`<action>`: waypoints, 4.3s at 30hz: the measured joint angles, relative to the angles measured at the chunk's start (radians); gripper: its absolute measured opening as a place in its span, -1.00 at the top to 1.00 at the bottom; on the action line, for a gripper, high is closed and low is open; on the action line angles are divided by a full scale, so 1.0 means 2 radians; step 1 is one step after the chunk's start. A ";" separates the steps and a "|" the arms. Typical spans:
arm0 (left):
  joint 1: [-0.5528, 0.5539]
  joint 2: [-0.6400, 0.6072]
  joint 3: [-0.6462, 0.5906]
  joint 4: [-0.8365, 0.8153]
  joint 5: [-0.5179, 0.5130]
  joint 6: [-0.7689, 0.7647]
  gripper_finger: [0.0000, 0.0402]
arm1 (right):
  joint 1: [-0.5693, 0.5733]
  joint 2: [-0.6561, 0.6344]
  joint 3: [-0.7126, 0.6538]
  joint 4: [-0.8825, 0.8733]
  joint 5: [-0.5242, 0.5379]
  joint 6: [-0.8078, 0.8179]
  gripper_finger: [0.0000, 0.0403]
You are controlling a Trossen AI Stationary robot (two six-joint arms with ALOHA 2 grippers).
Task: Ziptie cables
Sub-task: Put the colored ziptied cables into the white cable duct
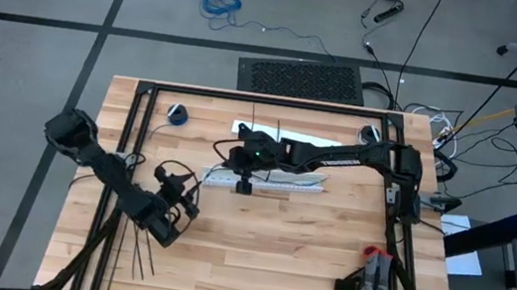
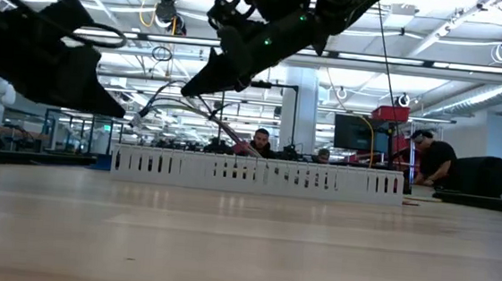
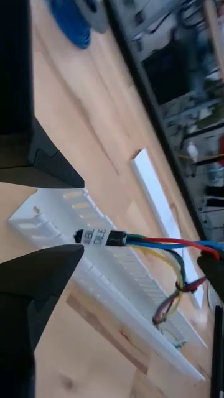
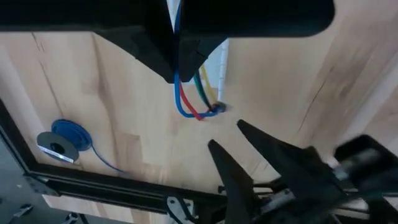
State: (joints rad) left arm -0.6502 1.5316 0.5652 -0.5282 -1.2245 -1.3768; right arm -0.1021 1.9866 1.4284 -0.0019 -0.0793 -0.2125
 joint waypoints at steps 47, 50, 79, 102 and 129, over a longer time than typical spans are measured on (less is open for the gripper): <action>0.045 0.051 0.004 0.256 0.010 0.208 0.29 | 0.013 -0.003 0.000 -0.009 0.001 -0.017 1.00; 0.045 0.051 0.004 0.255 0.012 0.212 0.62 | 0.013 -0.002 0.000 -0.013 0.001 -0.019 1.00; 0.044 0.051 0.069 0.255 -0.005 0.330 0.93 | 0.076 -0.067 -0.160 0.038 0.148 0.029 0.02; 0.043 0.045 0.121 0.190 -0.009 0.354 0.93 | 0.071 -0.067 -0.167 0.052 0.196 0.057 0.82; 0.040 -0.060 0.121 -0.018 0.069 0.261 0.94 | 0.065 -0.068 -0.167 0.026 0.151 0.039 0.97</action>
State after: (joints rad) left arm -0.5702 1.4124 0.8062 -0.5634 -1.0868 -0.8556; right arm 0.0269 1.8515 1.0946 0.0501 0.2229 -0.1354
